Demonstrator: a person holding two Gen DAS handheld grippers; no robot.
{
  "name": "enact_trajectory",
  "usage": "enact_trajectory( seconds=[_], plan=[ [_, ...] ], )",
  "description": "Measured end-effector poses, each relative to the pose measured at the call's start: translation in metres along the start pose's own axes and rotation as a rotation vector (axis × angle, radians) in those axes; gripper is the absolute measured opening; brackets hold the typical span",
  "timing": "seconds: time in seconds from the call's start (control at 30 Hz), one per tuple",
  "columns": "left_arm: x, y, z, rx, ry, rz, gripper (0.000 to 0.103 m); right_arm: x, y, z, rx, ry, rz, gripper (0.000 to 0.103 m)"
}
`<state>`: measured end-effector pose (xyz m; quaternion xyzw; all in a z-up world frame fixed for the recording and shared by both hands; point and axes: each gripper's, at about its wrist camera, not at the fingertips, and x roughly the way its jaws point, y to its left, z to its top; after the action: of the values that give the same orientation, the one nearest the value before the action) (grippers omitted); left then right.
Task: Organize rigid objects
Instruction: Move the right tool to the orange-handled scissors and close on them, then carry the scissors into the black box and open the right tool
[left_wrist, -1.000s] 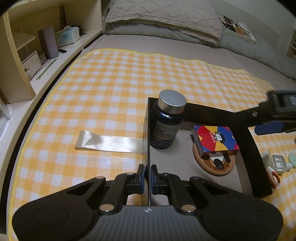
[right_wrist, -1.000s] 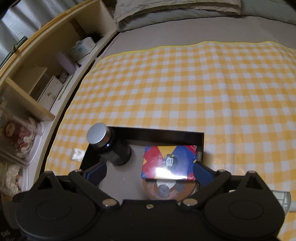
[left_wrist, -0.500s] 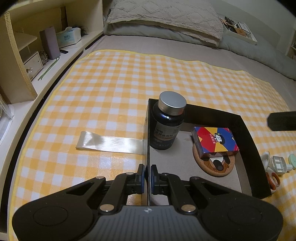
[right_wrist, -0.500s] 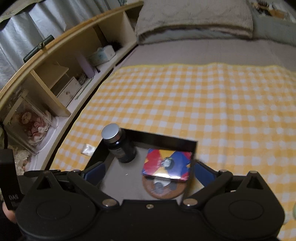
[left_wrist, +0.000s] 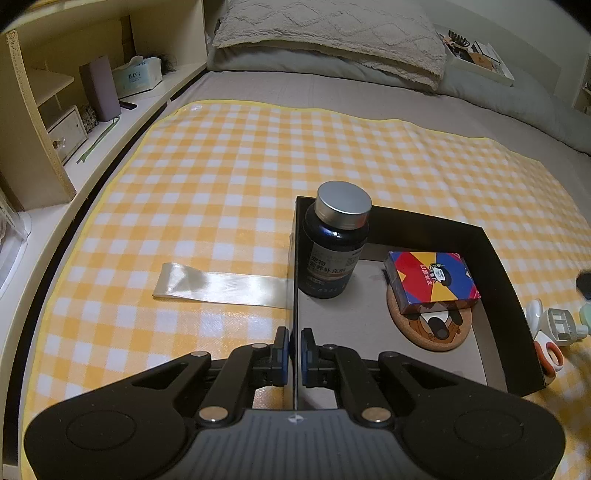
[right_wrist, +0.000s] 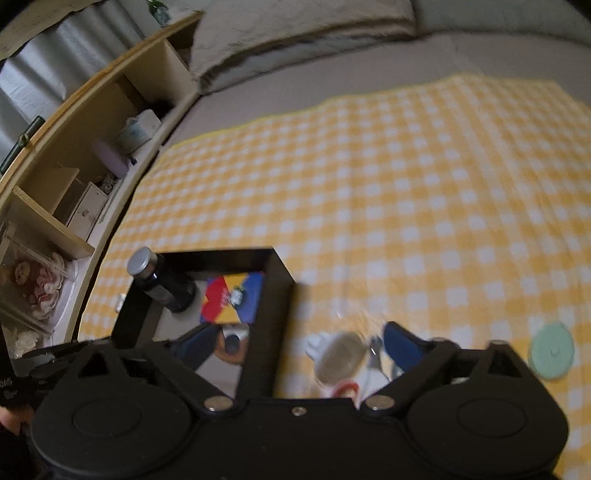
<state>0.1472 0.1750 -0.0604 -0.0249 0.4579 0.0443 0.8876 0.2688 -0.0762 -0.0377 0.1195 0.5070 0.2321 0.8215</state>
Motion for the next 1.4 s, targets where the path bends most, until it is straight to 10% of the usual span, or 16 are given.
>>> enact_trajectory(
  seconds=[0.23, 0.43, 1.4],
  plan=[
    [0.0, 0.0, 0.0, 0.001, 0.0, 0.001, 0.007, 0.012, -0.02, -0.02, -0.042, 0.132, -0.01, 0.036],
    [0.001, 0.0, 0.0, 0.001, 0.001, 0.003, 0.007, 0.025, -0.017, -0.031, -0.142, 0.192, -0.049, 0.02],
    [0.001, 0.001, 0.0, -0.001, 0.003, 0.005, 0.007, 0.03, -0.023, -0.017, -0.171, 0.107, -0.115, 0.015]
  ],
)
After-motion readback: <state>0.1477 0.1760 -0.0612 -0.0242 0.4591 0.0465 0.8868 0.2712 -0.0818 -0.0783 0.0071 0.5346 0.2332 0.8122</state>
